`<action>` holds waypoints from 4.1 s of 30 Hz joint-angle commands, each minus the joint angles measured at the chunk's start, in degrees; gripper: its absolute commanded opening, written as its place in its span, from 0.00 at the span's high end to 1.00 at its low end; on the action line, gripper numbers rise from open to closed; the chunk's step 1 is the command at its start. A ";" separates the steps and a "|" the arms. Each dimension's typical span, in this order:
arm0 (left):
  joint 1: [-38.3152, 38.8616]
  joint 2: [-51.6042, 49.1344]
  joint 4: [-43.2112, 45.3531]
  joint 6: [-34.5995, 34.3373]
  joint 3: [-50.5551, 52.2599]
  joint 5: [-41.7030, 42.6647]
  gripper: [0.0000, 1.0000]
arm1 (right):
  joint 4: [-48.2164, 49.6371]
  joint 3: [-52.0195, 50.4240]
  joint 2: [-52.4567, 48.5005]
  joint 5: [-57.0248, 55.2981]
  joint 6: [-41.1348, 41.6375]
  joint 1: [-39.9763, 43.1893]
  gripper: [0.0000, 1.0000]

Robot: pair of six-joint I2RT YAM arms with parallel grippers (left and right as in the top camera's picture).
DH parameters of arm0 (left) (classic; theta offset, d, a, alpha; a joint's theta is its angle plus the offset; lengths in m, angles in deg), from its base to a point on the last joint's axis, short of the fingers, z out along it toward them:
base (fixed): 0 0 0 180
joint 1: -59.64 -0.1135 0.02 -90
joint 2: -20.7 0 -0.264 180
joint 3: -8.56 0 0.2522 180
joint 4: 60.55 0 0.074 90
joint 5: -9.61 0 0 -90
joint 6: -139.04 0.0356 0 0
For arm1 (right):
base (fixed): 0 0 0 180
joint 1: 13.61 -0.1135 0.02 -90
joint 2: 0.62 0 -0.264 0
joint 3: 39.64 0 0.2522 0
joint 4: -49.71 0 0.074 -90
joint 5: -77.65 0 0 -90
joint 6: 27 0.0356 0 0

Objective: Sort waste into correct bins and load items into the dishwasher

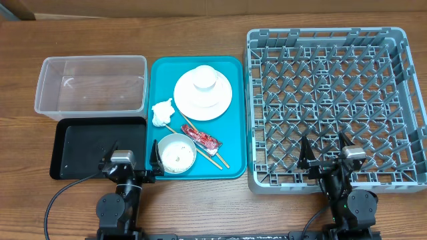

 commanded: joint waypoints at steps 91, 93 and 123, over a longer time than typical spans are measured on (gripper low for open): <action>-0.31 -0.46 -15.28 -28.44 -22.69 33.68 0.00 | 0.35 -0.61 0.61 -0.33 0.44 -0.31 0.00; -0.31 -1.97 -18.84 -26.99 -26.95 33.14 0.00 | 0.35 -0.61 0.61 -0.33 0.44 -0.31 0.00; -0.31 -69.96 -82.23 -10.03 -78.40 31.76 0.00 | 0.35 -0.61 0.61 -0.33 0.44 -0.31 0.00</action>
